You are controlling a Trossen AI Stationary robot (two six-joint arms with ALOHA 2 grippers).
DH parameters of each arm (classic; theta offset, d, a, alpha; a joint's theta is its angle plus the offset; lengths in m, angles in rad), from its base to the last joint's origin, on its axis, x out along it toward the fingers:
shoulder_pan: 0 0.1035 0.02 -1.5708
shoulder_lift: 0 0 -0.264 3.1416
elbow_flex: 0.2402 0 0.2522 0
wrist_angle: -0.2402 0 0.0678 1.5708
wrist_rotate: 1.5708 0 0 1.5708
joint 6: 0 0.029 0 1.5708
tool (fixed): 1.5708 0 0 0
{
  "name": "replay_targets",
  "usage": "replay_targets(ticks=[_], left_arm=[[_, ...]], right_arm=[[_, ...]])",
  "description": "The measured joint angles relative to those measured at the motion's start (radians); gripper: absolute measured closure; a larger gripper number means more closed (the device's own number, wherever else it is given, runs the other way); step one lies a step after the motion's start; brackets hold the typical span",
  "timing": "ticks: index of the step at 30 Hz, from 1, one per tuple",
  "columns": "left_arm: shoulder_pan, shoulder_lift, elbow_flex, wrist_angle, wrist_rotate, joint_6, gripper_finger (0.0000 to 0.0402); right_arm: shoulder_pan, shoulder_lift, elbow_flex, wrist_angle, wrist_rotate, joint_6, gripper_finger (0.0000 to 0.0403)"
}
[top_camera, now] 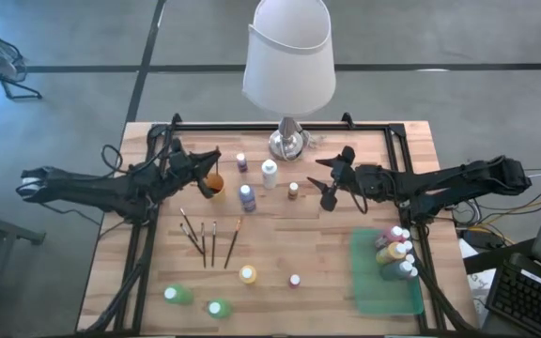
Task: Pick & Place Paint Supplies
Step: Put the gold paint brush into the yellow cup
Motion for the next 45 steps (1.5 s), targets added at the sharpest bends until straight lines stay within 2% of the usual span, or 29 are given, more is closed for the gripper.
replay_targets(ticks=[6, 16, 25, 45], left_arm=[[0.007, -0.004, -0.086, 0.086, -0.006, 0.011, 0.0388], [0.013, -0.006, -0.139, 0.102, -0.030, -0.048, 0.0388], [0.013, -0.006, -0.201, 0.111, -0.068, -0.122, 0.0388], [0.013, 0.022, -0.276, 0.111, -0.070, -0.261, 0.0388]], right_arm=[[0.000, 0.000, 0.000, -0.001, 0.000, 0.003, 0.0126], [0.000, 0.000, -0.002, -0.010, 0.000, 0.003, 0.0162], [0.000, 0.001, -0.003, -0.010, 0.000, 0.003, 0.0179], [0.000, 0.001, -0.008, -0.010, 0.000, 0.014, 0.0128]])
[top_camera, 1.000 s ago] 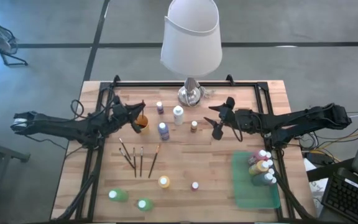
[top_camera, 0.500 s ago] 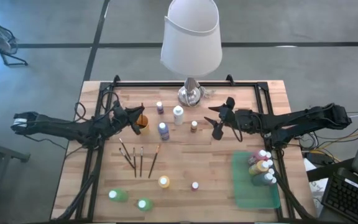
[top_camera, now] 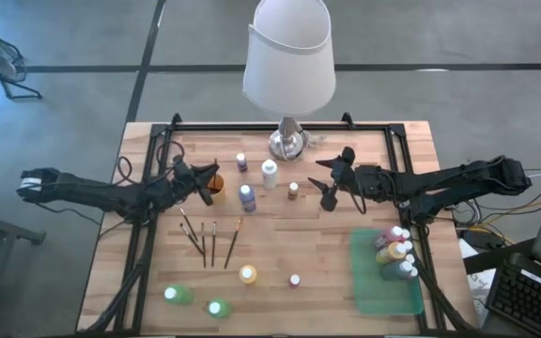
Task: Pick & Place Paint Supplies
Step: Put the gold paint brush into the yellow cup, then put the yellow paint bottle into the green bin
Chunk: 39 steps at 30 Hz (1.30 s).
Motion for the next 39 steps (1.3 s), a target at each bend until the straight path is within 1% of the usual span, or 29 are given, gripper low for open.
replay_targets(ticks=[14, 22, 25, 32, 39], left_arm=[[0.002, 0.055, 0.000, -0.012, 0.000, -0.006, 0.0388], [0.002, 0.072, 0.000, -0.017, 0.000, -0.007, 0.0385], [0.002, 0.072, 0.000, -0.017, 0.000, -0.007, 0.0373], [0.002, 0.072, 0.005, -0.026, 0.000, -0.012, 0.0332], [0.002, 0.072, 0.070, -0.085, 0.000, 0.019, 0.0293]], right_arm=[[0.000, 0.000, 0.000, 0.000, 0.000, 0.000, 0.0112], [0.000, 0.000, 0.000, 0.000, 0.000, 0.000, 0.0134], [0.000, 0.000, 0.000, 0.000, 0.000, 0.000, 0.0144], [0.000, 0.000, 0.000, 0.000, 0.000, 0.000, 0.0163], [0.000, 0.000, 0.000, 0.000, 0.000, 0.000, 0.0170]])
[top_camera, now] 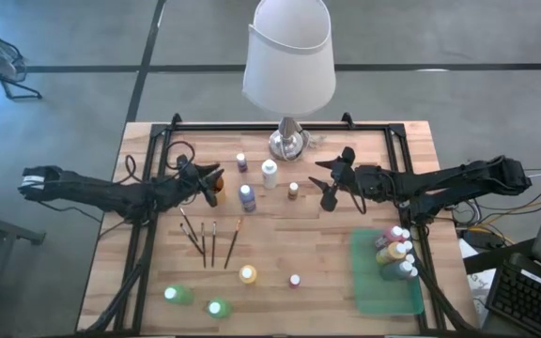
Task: Pick & Place Paint Supplies
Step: Put the yellow paint bottle into the green bin
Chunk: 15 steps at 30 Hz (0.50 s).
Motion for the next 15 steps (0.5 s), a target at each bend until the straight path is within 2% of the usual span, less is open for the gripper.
replay_targets(ticks=[10, 15], left_arm=[[0.000, -0.006, 0.150, 0.001, 0.009, 0.055, 0.0287], [0.000, -0.006, 0.208, 0.002, 0.038, -0.044, 0.0286]], right_arm=[[0.000, 0.000, 0.000, 0.000, 0.000, 0.000, 0.0140], [0.000, 0.000, 0.000, 0.000, 0.000, 0.000, 0.0124]])
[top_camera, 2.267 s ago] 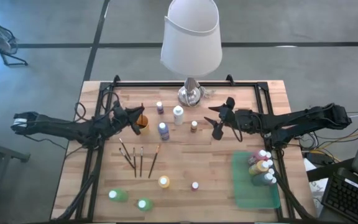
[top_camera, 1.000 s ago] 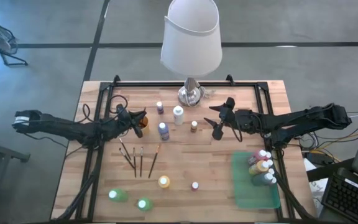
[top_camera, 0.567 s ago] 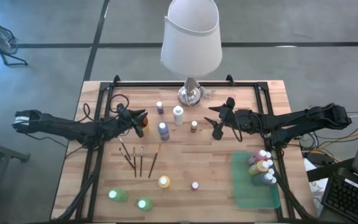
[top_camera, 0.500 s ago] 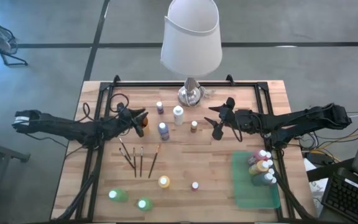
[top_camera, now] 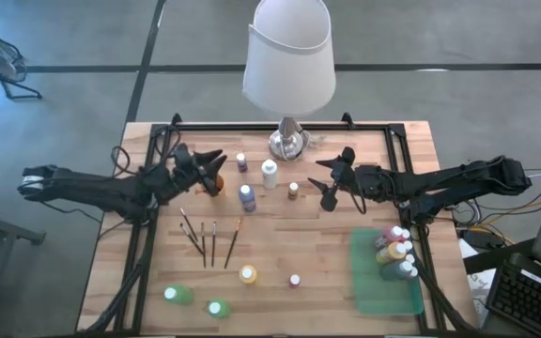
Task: Pick & Place Paint Supplies
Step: Put the yellow paint bottle into the green bin
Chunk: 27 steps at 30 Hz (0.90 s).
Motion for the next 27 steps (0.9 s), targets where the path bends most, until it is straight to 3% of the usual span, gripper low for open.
replay_targets(ticks=[7, 14, 21, 27], left_arm=[[0.000, 0.001, 0.011, 0.001, 0.042, -0.069, 0.0286], [0.000, 0.020, 0.011, 0.023, 0.153, 0.063, 0.0289], [0.000, 0.058, 0.017, 0.151, 0.156, 0.157, 0.0289], [0.000, 0.062, 0.019, 0.164, 0.145, 0.252, 0.0289]], right_arm=[[0.000, 0.000, 0.000, 0.000, 0.000, 0.022, 0.0102], [0.000, 0.000, 0.000, 0.011, 0.000, 0.057, 0.0080], [0.000, 0.000, 0.021, 0.018, -0.028, 0.135, 0.0059], [-0.001, 0.000, 0.024, 0.030, -0.083, 0.189, 0.0056]])
